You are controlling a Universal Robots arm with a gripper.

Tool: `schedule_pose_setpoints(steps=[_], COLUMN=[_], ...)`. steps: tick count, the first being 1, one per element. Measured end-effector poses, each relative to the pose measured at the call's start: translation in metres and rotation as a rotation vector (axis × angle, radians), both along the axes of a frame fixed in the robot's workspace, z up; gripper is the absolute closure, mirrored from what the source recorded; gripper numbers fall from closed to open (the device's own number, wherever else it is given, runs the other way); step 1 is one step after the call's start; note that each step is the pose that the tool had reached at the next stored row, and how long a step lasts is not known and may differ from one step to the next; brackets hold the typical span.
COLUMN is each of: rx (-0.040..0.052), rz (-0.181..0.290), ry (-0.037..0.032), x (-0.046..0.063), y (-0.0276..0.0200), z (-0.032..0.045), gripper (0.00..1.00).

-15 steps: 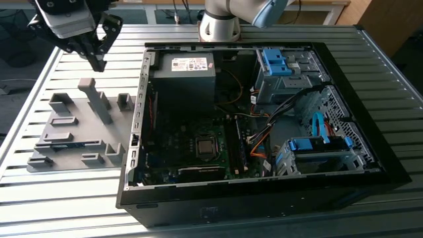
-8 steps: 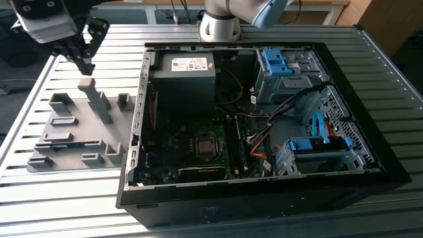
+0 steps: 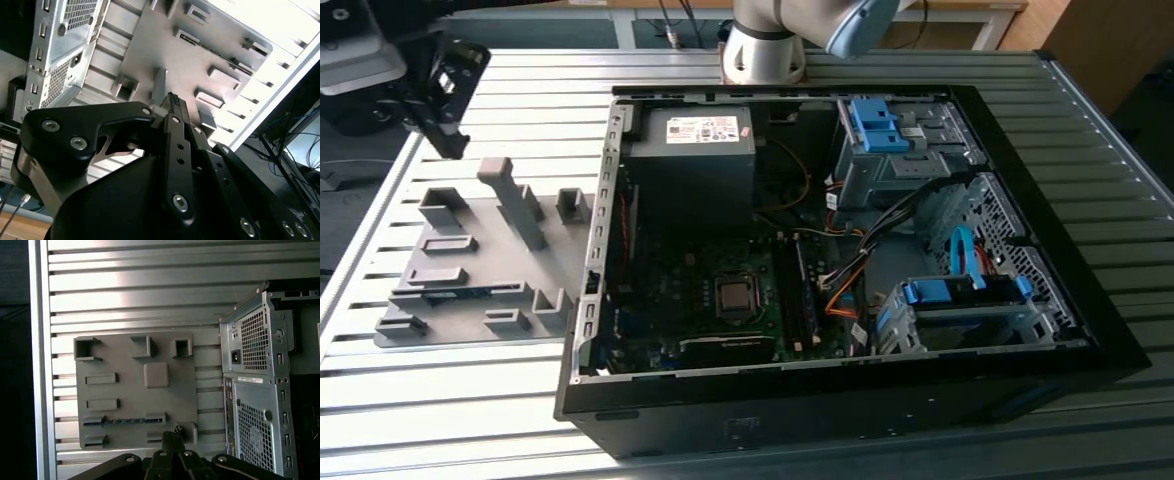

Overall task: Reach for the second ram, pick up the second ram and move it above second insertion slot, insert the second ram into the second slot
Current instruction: 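Reach for the second ram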

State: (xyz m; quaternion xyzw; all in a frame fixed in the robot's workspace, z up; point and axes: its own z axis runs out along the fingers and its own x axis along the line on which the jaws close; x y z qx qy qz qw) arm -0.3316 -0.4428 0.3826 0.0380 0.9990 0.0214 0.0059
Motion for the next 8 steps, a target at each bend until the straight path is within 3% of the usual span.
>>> schedule_pose_setpoints(steps=[8], rx=[-0.0013], rz=[0.0], ry=[-0.0001], x=[-0.013], y=[-0.0138], z=[-0.0011], gripper=[0.89])
